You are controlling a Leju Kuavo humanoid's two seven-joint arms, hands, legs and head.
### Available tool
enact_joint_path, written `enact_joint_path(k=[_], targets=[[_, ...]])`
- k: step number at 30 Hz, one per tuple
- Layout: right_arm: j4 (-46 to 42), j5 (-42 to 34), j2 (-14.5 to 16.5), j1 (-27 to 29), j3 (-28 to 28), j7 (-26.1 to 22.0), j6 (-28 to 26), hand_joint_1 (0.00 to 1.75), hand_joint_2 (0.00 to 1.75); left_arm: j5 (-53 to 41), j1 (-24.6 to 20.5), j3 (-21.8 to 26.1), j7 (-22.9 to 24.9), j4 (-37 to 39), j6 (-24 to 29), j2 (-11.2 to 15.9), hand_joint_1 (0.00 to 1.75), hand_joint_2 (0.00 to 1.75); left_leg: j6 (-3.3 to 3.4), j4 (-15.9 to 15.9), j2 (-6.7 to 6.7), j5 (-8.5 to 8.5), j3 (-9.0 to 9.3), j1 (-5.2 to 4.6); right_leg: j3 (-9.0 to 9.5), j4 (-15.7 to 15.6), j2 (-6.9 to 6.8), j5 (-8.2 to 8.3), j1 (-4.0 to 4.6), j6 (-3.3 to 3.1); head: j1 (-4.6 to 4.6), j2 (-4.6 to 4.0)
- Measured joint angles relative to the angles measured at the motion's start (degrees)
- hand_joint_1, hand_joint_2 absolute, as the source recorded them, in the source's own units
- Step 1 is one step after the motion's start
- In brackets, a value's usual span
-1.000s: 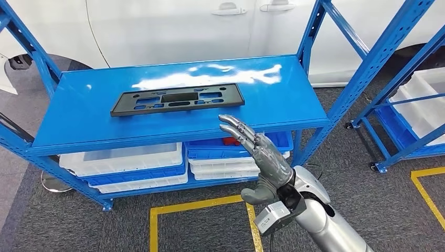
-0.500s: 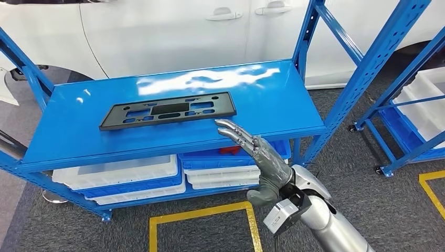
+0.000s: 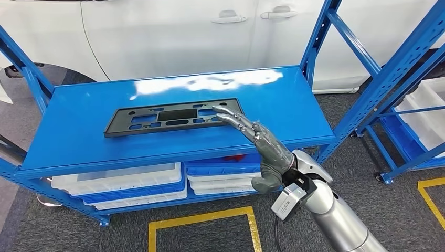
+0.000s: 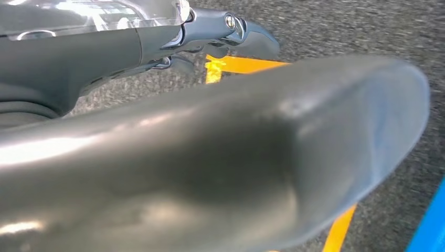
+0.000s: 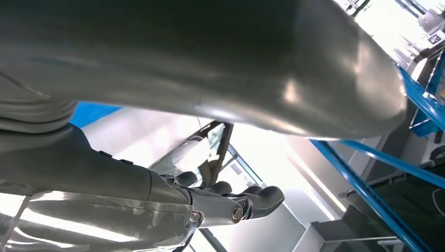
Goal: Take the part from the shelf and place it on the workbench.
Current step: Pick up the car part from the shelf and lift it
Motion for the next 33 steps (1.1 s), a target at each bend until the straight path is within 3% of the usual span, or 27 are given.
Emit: enact_joint_path(k=[2, 3, 4, 6, 7, 9, 12, 14, 16, 17, 18, 19, 21, 23, 25, 28, 29, 31, 32, 33], targets=[[0.46, -0.22, 0.01, -0.29, 0.01, 0.06, 0.08, 0.0, 0.0, -0.01, -0.05, 0.17, 0.0, 0.0, 0.05, 0.0, 0.0, 0.0, 0.12, 0.06, -0.06, -0.45, 0.4, -0.03, -4.32, 6.41, -0.01, -1.26, -0.18, 0.26, 0.03, 0.01], [0.68, -0.52, 0.01, -0.45, 0.01, 0.1, 0.13, 0.0, 0.0, -0.04, -0.01, 0.2, 0.01, 0.0, 0.05, 0.0, 0.0, 0.0, 0.07, 0.14, -0.11, -0.76, 0.73, -0.03, -5.1, 6.53, -0.02, -0.09, -0.27, 0.31, 0.06, 0.0], [0.85, -0.89, 0.01, -0.73, 0.01, 0.15, 0.18, 0.0, 0.0, -0.08, 0.04, 0.21, 0.01, 0.0, 0.02, -0.01, 0.0, 0.0, -0.05, 0.25, -0.17, -1.13, 1.13, -0.02, -4.74, 4.33, -0.04, 2.11, -0.34, 0.29, 0.06, -0.01], [1.04, -1.74, 0.01, -1.48, 0.01, 0.26, 0.31, 0.0, 0.0, -0.15, 0.08, 0.23, 0.02, 0.0, -0.07, -0.03, 0.0, 0.0, -0.47, 0.54, -0.21, -2.03, 1.94, -0.11, -1.93, -3.58, -0.17, 7.0, -0.33, 0.03, 0.09, -0.01], [1.08, -2.01, 0.02, -1.8, 0.02, 0.31, 0.35, 0.0, 0.0, -0.15, 0.01, 0.23, 0.03, 0.0, -0.1, -0.03, 0.0, 0.0, -0.77, 0.68, -0.23, -2.48, 2.15, -0.2, -0.67, -6.72, -0.23, 8.25, -0.26, -0.18, 0.09, -0.01], [1.15, -2.27, 0.03, -2.16, 0.02, 0.4, 0.43, 0.0, 0.0, -0.15, -0.16, 0.24, 0.04, 0.0, -0.12, -0.03, 0.0, 0.0, -1.45, 0.72, -0.21, -3.08, 2.3, -0.37, 0.35, -9.16, -0.24, 8.34, -0.01, -0.69, 0.08, 0.0], [1.16, -2.38, -0.03, -2.42, -0.01, 0.46, 0.48, 0.0, 0.0, -0.15, -0.29, 0.24, 0.04, 0.0, -0.17, -0.02, 0.0, 0.0, -2.5, 1.13, -0.12, -3.84, 2.61, -0.24, 0.87, -9.73, -0.08, 8.05, -0.08, -1.72, 0.03, 0.0], [1.16, -2.54, -0.01, -2.51, 0.03, 0.45, 0.52, 0.0, 0.0, -0.19, -0.33, 0.24, 0.02, 0.0, -0.29, -0.04, 0.0, 0.0, -3.14, 5.85, -0.08, -6.13, 0.52, -0.08, 1.59, -10.08, -0.13, 7.81, -0.24, -2.33, -0.17, 0.0], [1.21, -2.71, 0.01, -2.39, 0.1, 0.46, 0.56, 0.0, 0.0, -0.23, -0.29, 0.25, -0.01, 0.0, -0.44, -0.04, 0.0, 0.0, -3.56, 14.04, -0.08, -9.26, -4.09, 0.02, 2.06, -10.11, -0.18, 7.33, -0.11, -2.65, -0.27, 0.0], [1.26, -2.76, 0.01, -2.26, 0.15, 0.46, 0.57, 0.0, 0.0, -0.26, -0.2, 0.26, -0.02, 0.0, -0.54, -0.04, 0.0, 0.0, -3.64, 17.18, -0.08, -9.87, -6.21, 0.04, 2.32, -10.1, -0.16, 7.06, -0.04, -2.71, -0.27, 0.0], [1.29, -2.8, 0.01, -2.15, 0.19, 0.46, 0.57, 0.0, 0.0, -0.29, -0.1, 0.26, -0.03, 0.0, -0.64, -0.04, 0.0, 0.0, -3.61, 18.07, -0.08, -9.11, -7.33, 0.04, 2.68, -10.1, -0.11, 6.77, 0.02, -2.72, -0.26, -0.01], [1.32, -2.82, 0.01, -2.06, 0.23, 0.46, 0.57, 0.0, 0.0, -0.33, -0.02, 0.26, -0.04, 0.0, -0.73, -0.04, 0.0, 0.0, -3.48, 16.85, -0.08, -7.28, -7.42, 0.03, 3.13, -10.1, -0.05, 6.45, 0.08, -2.7, -0.27, -0.01], [1.34, -2.87, 0.01, -2.01, 0.3, 0.45, 0.57, 0.0, 0.0, -0.43, 0.03, 0.27, -0.07, 0.0, -0.84, 0.0, 0.0, 0.0, -2.77, 8.79, -0.09, -1.79, -4.69, -0.09, 4.25, -10.13, 0.01, 5.68, 0.22, -2.57, -0.25, -0.01], [1.38, -2.91, 0.01, -2.0, 0.35, 0.44, 0.56, 0.0, 0.0, -0.53, -0.03, 0.28, -0.1, 0.0, -0.86, 0.04, 0.0, 0.0, -1.99, 2.39, -0.1, 0.84, -2.09, -0.4, 4.86, -10.15, 0.06, 5.08, 0.4, -2.17, -0.23, 0.0], [1.41, -2.91, 0.01, -1.97, 0.4, 0.42, 0.56, 0.0, 0.0, -0.61, -0.07, 0.28, -0.11, 0.0, -0.86, 0.04, 0.0, 0.0, -1.44, 1.17, -0.12, 0.53, -1.52, -0.7, 4.95, -10.28, 0.11, 4.79, 0.43, -1.6, -0.22, 0.01], [1.42, -2.92, 0.0, -2.03, 0.41, 0.21, 0.73, 0.0, 0.0, -0.75, -0.05, 0.28, -0.14, 0.01, -0.9, -0.01, 0.0, 0.0, -0.57, 0.18, -0.08, 0.48, -0.64, -0.29, 4.5, -8.72, 0.02, 3.61, 0.36, -0.66, -0.12, 0.0], [1.45, -2.93, -0.01, -2.05, 0.41, 0.13, 0.84, 0.0, 0.0, -0.79, -0.07, 0.28, -0.16, 0.02, -0.92, -0.04, 0.0, 0.0, -0.3, -0.16, -0.05, 0.43, -0.24, -0.11, 3.23, -6.15, 0.0, 2.42, 0.32, -0.39, -0.05, 0.0], [1.64, -2.96, -0.03, -1.88, 0.54, 0.04, 1.03, 0.0, 0.0, -0.94, -0.14, 0.28, -0.22, 0.02, -0.95, -0.07, 0.0, 0.0, 0.05, -0.24, 0.0, -0.01, 0.21, -0.15, -1.41, 1.86, -0.01, -0.54, 0.1, 0.0, 0.07, 0.0], [1.78, -2.96, -0.05, -1.7, 0.64, 0.03, 1.06, 0.0, 0.0, -1.03, -0.15, 0.28, -0.25, 0.02, -0.96, -0.08, 0.0, 0.0, 0.08, -0.2, -0.02, -0.27, 0.4, -0.15, -3.7, 5.24, -0.01, -1.27, -0.03, 0.17, 0.08, 0.0], [1.91, -2.96, -0.12, -1.51, 0.75, 0.02, 1.08, 0.0, 0.0, -1.11, -0.1, 0.28, -0.26, 0.02, -0.96, -0.09, 0.0, 0.0, 0.05, -0.14, -0.05, -0.57, 0.68, -0.14, -5.15, 6.8, -0.02, -0.88, -0.17, 0.3, 0.08, 0.0]])
